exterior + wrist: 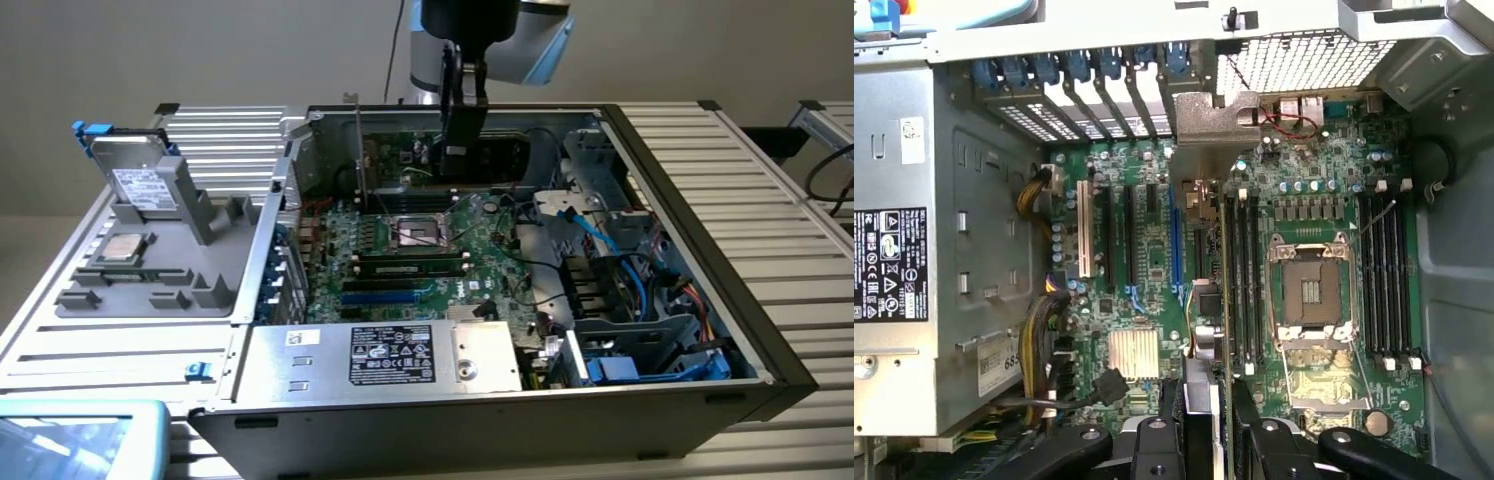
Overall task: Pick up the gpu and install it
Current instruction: 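Insert the gpu into the slot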
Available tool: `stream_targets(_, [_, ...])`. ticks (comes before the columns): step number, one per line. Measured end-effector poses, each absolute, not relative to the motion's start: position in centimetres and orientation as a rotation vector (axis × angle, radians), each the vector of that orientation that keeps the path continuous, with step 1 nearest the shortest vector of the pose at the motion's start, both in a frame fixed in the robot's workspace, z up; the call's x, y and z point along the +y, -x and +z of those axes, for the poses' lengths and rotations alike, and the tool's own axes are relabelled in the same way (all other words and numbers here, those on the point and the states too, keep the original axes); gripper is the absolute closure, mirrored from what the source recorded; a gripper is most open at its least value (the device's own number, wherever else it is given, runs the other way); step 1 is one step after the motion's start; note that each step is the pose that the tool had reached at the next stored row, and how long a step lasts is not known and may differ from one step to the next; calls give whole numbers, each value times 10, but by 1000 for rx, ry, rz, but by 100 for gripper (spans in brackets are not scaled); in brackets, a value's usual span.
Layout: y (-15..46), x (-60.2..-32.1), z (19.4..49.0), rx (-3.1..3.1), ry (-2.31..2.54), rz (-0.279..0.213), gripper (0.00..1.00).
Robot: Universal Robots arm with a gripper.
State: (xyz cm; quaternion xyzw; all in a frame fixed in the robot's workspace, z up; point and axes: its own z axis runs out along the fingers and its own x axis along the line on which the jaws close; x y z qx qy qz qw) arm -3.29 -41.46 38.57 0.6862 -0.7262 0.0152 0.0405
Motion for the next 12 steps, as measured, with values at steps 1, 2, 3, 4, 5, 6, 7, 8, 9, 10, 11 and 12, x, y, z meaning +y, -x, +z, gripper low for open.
stream_targets(1, [33, -415, 386, -2221, -2100, 52, 70])
stream_targets(2, [33, -414, 386, -2216, -2098, 61, 70])
stream_targets(3, [33, -414, 385, -2210, -2094, 71, 70])
stream_targets(4, [33, -414, 385, -2204, -2090, 82, 70])
stream_targets(5, [34, -413, 385, -2202, -2091, 83, 70])
stream_targets(6, [34, -413, 385, -2202, -2091, 83, 70])
stream_targets(7, [35, -413, 385, -2202, -2091, 84, 70])
stream_targets(8, [36, -413, 384, -2202, -2091, 83, 70])
stream_targets(9, [38, -413, 383, -2202, -2091, 83, 70])
stream_targets(10, [41, -413, 383, -2202, -2091, 83, 70])
stream_targets(11, [45, -413, 382, -2202, -2091, 83, 70])
stream_targets(12, [48, -413, 381, -2203, -2092, 81, 70])
